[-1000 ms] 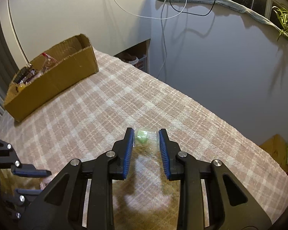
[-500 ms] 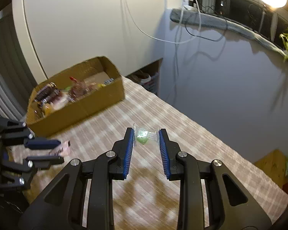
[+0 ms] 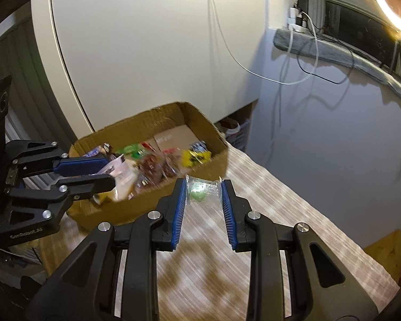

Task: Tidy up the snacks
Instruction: 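Carry the pink-white candy and clear green-sweet bag over the box, then open both grippers to drop the two candies into the box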

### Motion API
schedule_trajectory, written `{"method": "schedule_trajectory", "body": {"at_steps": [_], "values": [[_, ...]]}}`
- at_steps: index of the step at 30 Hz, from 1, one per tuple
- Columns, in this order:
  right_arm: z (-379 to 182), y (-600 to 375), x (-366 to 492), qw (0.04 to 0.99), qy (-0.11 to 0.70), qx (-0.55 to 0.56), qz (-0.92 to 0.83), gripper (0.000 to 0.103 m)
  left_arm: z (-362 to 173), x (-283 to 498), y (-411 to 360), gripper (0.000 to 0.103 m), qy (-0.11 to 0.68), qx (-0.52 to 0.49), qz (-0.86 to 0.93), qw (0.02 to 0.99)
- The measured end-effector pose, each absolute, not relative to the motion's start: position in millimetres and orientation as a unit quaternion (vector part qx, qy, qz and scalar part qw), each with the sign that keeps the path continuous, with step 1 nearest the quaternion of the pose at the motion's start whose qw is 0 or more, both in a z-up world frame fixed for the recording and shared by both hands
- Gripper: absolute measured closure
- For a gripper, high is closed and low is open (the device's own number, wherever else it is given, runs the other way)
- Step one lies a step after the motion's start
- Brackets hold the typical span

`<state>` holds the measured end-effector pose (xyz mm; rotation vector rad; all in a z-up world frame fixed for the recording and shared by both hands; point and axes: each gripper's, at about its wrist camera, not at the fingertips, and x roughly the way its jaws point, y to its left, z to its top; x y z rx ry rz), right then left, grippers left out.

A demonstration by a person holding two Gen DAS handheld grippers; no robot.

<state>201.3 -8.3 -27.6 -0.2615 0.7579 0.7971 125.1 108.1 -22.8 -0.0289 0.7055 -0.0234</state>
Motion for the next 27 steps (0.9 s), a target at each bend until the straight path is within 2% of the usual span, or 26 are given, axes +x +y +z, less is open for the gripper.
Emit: {"method": "schedule_trajectory", "body": {"at_steps": [14, 27], "values": [[-28, 58, 221, 0.834, 0.360, -0.113, 0.403, 0.075, -23, 142, 162, 0.086, 0.341, -0.030, 0.029, 0.939], [-39, 81, 244, 0.826, 0.377, -0.105, 0.406, 0.075, -28, 150, 180, 0.085, 0.342, -0.036, 0.043, 0.938]]}}
